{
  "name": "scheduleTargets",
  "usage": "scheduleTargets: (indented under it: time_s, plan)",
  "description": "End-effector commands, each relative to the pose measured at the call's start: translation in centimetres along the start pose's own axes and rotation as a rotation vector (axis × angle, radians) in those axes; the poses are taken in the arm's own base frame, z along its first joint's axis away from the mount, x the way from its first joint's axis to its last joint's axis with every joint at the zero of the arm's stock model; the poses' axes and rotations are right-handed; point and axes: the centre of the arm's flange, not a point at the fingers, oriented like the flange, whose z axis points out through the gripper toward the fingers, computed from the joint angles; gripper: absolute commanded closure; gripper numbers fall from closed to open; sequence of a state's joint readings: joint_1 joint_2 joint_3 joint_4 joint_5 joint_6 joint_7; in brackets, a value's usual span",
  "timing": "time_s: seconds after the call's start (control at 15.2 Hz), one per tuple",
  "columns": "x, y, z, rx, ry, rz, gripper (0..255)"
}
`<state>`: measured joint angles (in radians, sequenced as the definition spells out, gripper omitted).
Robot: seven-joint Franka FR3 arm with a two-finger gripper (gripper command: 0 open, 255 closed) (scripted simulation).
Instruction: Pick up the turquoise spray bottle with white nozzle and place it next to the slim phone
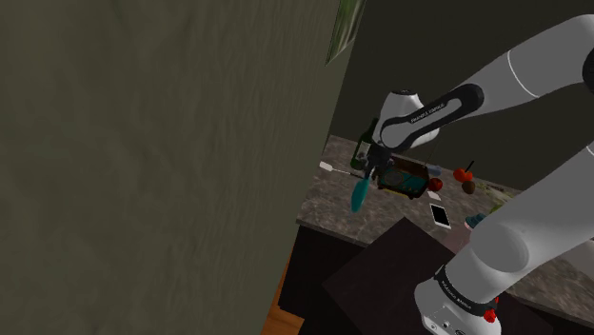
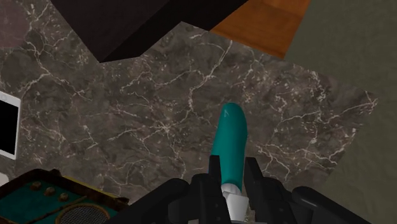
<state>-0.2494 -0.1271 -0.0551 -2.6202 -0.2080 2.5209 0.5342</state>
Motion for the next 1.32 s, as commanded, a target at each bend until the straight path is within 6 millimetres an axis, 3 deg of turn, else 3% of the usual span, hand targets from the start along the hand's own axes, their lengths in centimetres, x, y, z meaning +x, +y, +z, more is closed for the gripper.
scheduleTargets:
  time_s: [0.0, 1.25]
  plan:
    - [0.1, 0.2, -1.0, 0.0, 0.0, 0.0, 255]
    - [0.9, 1.1, -11.0, 0.0, 0.0, 0.0, 255]
